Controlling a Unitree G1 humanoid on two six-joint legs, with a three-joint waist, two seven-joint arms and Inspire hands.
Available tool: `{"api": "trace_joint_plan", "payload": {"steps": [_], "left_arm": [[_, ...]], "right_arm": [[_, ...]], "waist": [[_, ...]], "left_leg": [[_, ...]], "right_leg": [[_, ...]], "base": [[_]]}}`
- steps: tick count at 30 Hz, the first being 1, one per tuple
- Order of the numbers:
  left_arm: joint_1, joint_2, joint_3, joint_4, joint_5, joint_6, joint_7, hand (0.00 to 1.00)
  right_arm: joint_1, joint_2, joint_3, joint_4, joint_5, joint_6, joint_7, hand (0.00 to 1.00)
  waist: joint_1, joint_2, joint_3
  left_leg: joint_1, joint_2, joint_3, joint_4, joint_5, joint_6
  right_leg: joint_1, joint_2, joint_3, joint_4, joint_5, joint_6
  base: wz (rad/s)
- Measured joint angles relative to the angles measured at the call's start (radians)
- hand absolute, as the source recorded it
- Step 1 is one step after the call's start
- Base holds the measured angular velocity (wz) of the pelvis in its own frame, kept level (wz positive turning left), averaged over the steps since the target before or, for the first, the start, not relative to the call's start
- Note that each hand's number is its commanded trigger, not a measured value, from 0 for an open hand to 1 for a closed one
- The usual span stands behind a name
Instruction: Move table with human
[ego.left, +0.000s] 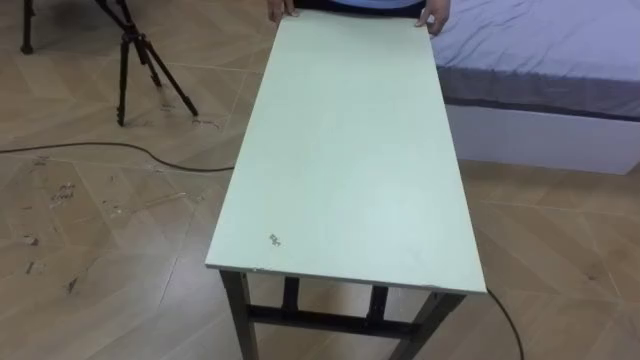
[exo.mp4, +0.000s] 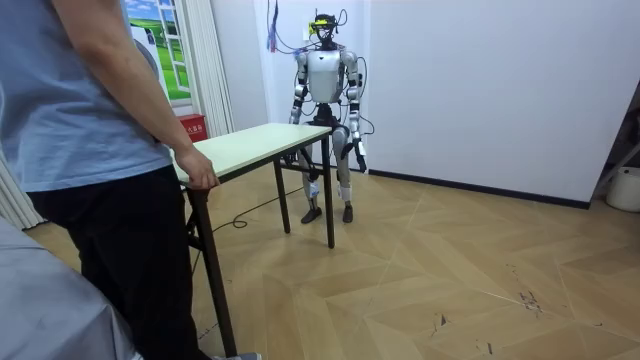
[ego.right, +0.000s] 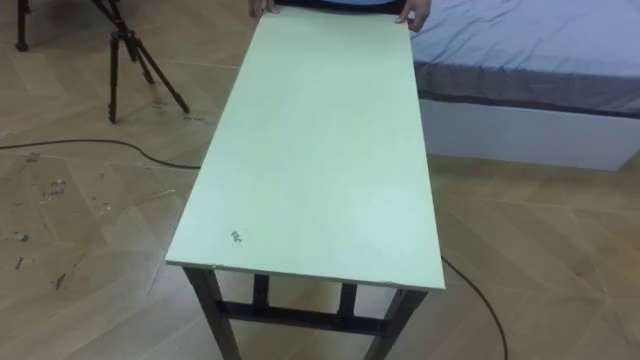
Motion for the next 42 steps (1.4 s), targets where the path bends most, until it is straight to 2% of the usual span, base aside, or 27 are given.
{"api": "trace_joint_plan", "payload": {"steps": [3, 8, 12, 14, 15, 18, 21, 25, 29, 33, 37, 39, 42], "left_arm": [[0.003, 0.0, -0.001, -0.001, -0.011, 0.0, 0.0, 0.0], [0.004, 0.0, -0.01, -0.001, -0.098, 0.0, -0.004, 0.0], [0.003, 0.002, 0.002, 0.006, -0.141, 0.005, -0.049, 0.0], [0.011, 0.003, 0.002, 0.008, -0.202, 0.021, -0.079, 0.0], [0.012, 0.003, 0.002, 0.008, -0.271, 0.034, -0.1, 0.0], [0.013, 0.004, 0.012, 0.008, -0.38, 0.063, -0.142, 0.0], [0.015, 0.007, 0.012, 0.014, -0.473, 0.071, -0.187, 0.0], [0.006, 0.018, 0.008, 0.031, -0.587, 0.096, -0.26, 0.0], [0.001, 0.028, 0.007, 0.019, -0.638, 0.13, -0.327, 0.0], [-0.001, 0.042, -0.051, -0.033, -0.755, 0.132, -0.382, 0.0], [0.009, 0.048, -0.093, -0.149, -0.893, 0.144, -0.412, 0.0], [0.026, 0.057, -0.165, -0.248, -0.989, 0.146, -0.429, 0.0], [0.044, 0.064, -0.241, -0.355, -1.068, 0.146, -0.463, 0.0]], "right_arm": [[0.0, 0.001, 0.0, 0.0, 0.0, 0.0, -0.001, 0.0], [0.0, 0.0, -0.001, -0.004, 0.001, 0.0, -0.005, 0.0], [0.001, 0.001, -0.028, 0.008, 0.023, 0.007, 0.024, 0.0], [0.007, 0.001, -0.035, 0.009, 0.042, 0.013, 0.034, 0.0], [0.011, 0.001, -0.042, 0.009, 0.06, 0.022, 0.042, 0.0], [0.018, 0.001, -0.08, 0.009, 0.076, 0.051, 0.065, 0.0], [0.024, -0.003, -0.095, 0.009, 0.121, 0.056, 0.093, 0.0], [0.02, -0.021, -0.092, 0.025, 0.172, 0.076, 0.132, 0.0], [0.047, -0.045, -0.086, -0.032, 0.191, 0.098, 0.152, 0.0], [0.079, -0.066, -0.077, -0.141, 0.198, 0.102, 0.177, 0.0], [0.107, -0.072, -0.073, -0.279, 0.256, 0.123, 0.189, 0.0], [0.138, -0.069, -0.033, -0.387, 0.314, 0.125, 0.19, 0.0], [0.149, -0.063, 0.022, -0.495, 0.391, 0.134, 0.203, 0.0]], "waist": [[0.0, -0.001, 0.0001], [0.001, 0.003, 0.0001], [0.002, 0.006, -0.0018], [0.002, 0.007, -0.0022], [0.001, 0.007, -0.0022], [0.0, 0.007, -0.0021], [0.0, 0.008, -0.0015], [0.005, 0.011, -0.0021], [0.004, 0.023, -0.0044], [0.004, 0.036, -0.0065], [0.002, 0.042, -0.0021], [0.001, 0.044, -0.0028], [0.001, 0.044, -0.0024]], "left_leg": [[0.001, 0.0, 0.0, 0.0, 0.0, 0.0], [-0.005, 0.001, -0.002, 0.0, -0.004, 0.001], [-0.013, 0.001, -0.002, -0.001, -0.006, 0.001], [-0.013, 0.001, -0.001, 0.003, -0.006, 0.001], [-0.014, 0.0, -0.001, 0.004, -0.006, 0.001], [-0.014, -0.001, 0.002, 0.005, -0.006, 0.001], [-0.02, -0.003, 0.007, 0.006, -0.006, 0.001], [-0.027, -0.003, 0.015, 0.01, -0.006, 0.001], [-0.038, -0.003, 0.018, 0.013, -0.006, 0.001], [-0.051, -0.004, 0.026, 0.027, -0.006, 0.001], [-0.058, -0.005, 0.032, 0.028, -0.006, 0.001], [-0.057, -0.004, 0.034, 0.029, -0.006, 0.001], [-0.056, -0.003, 0.048, 0.029, -0.006, 0.001]], "right_leg": [[0.0, 0.0, 0.001, 0.0, 0.0, 0.0], [-0.006, 0.001, 0.0, 0.0, 0.0, 0.0], [-0.017, 0.003, 0.0, 0.002, 0.001, -0.001], [-0.016, 0.001, -0.001, 0.002, 0.001, 0.0], [-0.015, 0.0, -0.002, 0.002, 0.0, 0.0], [-0.016, -0.001, 0.004, 0.001, -0.002, 0.003], [-0.018, -0.005, 0.0, 0.001, -0.003, 0.006], [-0.025, -0.005, 0.001, 0.002, -0.004, 0.006], [-0.037, -0.005, -0.003, 0.005, -0.003, 0.005], [-0.053, -0.007, 0.005, 0.014, -0.004, 0.004], [-0.079, -0.01, 0.014, 0.043, -0.009, -0.002], [-0.077, -0.008, 0.017, 0.042, -0.011, -0.002], [-0.079, -0.007, 0.021, 0.042, -0.01, -0.002]], "base": [[0.0], [0.0], [-0.02], [-0.02], [0.0], [0.0], [0.04], [0.0], [-0.01], [-0.06], [-0.11], [0.0], [-0.07]]}}
